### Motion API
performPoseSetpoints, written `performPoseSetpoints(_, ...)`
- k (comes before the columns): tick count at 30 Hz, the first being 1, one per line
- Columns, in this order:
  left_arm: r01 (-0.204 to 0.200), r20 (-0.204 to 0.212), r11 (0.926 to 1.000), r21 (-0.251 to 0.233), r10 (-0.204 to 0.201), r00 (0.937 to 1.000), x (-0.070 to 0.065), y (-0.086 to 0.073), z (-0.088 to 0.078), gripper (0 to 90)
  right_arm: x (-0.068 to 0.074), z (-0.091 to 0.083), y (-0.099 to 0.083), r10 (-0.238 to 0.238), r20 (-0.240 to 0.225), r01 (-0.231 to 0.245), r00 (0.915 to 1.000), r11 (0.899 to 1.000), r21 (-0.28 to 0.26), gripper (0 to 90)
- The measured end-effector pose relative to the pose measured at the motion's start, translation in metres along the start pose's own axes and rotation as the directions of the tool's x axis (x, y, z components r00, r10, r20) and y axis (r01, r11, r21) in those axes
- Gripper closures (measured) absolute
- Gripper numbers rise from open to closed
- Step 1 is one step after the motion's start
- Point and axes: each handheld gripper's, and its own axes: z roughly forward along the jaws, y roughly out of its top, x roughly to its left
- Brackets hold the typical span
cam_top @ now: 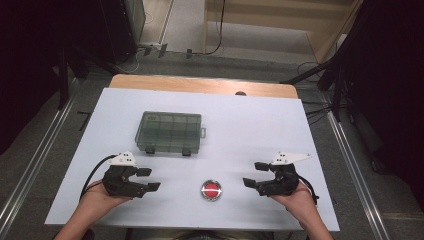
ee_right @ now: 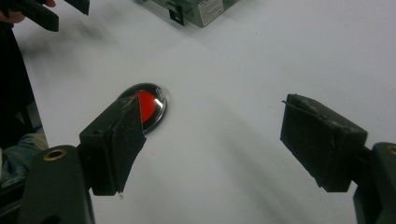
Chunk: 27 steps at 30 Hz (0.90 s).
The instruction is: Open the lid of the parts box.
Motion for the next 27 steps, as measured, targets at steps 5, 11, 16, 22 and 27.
performPoseSetpoints(5, 0.019, 0.002, 0.9998, -0.005, -0.019, 0.9998, 0.0027, 0.0, 0.0001, 29.3, -0.0005, -0.0004, 0.0004, 0.011, 0.013, -0.011, 0.9999, 1.0, 0.008, 24.0)
performPoseSetpoints(11, 0.007, 0.007, 0.9999, -0.011, -0.007, 1.0, 0.0019, 0.0002, 0.0007, 28.3, -0.0012, 0.0003, 0.0006, 0.006, 0.025, -0.007, 0.9997, 1.0, 0.013, 25.0)
performPoseSetpoints(16, -0.002, 0.005, 0.9999, -0.012, 0.002, 1.0, 0.0014, 0.0002, 0.0007, 28.3, -0.003, 0.0019, -0.0001, 0.026, 0.018, -0.026, 0.9995, 0.999, 0.028, 24.9)
performPoseSetpoints(22, -0.001, 0.014, 0.9999, -0.015, 0.001, 0.9999, 0.0024, 0.0008, 0.0011, 28.4, -0.0038, 0.0036, -0.0022, 0.027, 0.021, -0.028, 0.9994, 0.999, 0.035, 24.9)
performPoseSetpoints(27, 0.006, 0.02, 1.0, -0.006, -0.006, 0.9998, 0.0038, 0.0002, 0.0022, 28.4, -0.0033, 0.0044, -0.0025, 0.025, 0.02, -0.026, 0.9995, 0.999, 0.037, 25.0)
